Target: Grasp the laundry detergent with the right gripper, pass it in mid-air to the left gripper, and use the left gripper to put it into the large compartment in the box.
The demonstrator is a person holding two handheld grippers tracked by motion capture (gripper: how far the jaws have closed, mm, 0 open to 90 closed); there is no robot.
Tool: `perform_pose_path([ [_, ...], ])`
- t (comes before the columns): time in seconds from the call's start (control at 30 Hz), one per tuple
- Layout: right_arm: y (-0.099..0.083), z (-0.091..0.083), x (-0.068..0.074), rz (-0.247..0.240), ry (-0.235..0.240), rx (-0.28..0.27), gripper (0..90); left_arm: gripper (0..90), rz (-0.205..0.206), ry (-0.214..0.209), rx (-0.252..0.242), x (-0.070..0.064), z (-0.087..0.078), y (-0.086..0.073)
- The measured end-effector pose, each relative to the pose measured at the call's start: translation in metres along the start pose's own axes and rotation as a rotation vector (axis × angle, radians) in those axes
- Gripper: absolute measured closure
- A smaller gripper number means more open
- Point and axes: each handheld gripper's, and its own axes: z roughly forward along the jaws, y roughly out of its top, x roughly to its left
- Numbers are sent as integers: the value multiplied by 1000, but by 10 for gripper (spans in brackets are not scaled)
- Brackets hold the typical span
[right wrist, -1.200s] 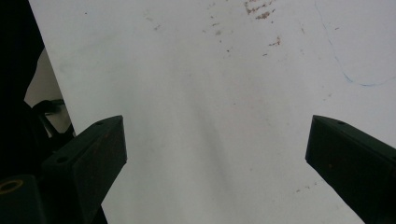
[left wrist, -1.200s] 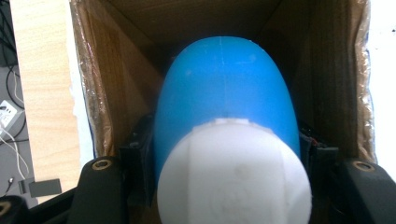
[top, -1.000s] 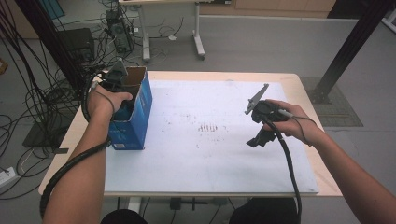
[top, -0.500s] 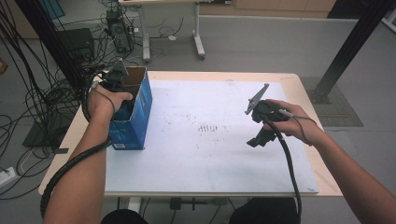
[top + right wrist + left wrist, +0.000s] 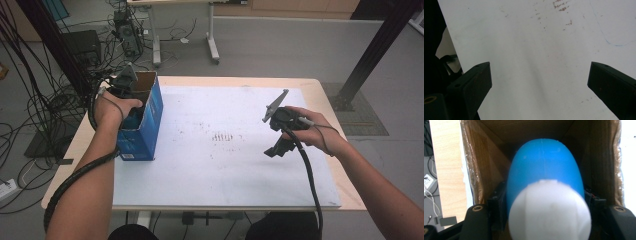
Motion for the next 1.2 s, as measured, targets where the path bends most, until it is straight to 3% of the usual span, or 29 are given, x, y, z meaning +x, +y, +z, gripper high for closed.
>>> perform_pose_path([
  [0.63, 2, 0, 1, -5, -17, 9, 55, 298, -28, -23, -17, 5, -14, -2],
  [0.97, 3, 1, 1, -7, -14, 10, 55, 259, -14, -53, -39, 6, -32, -4],
  [1.2, 4, 1, 1, -8, -16, 18, 55, 218, 9, -49, -49, 4, -46, -3],
])
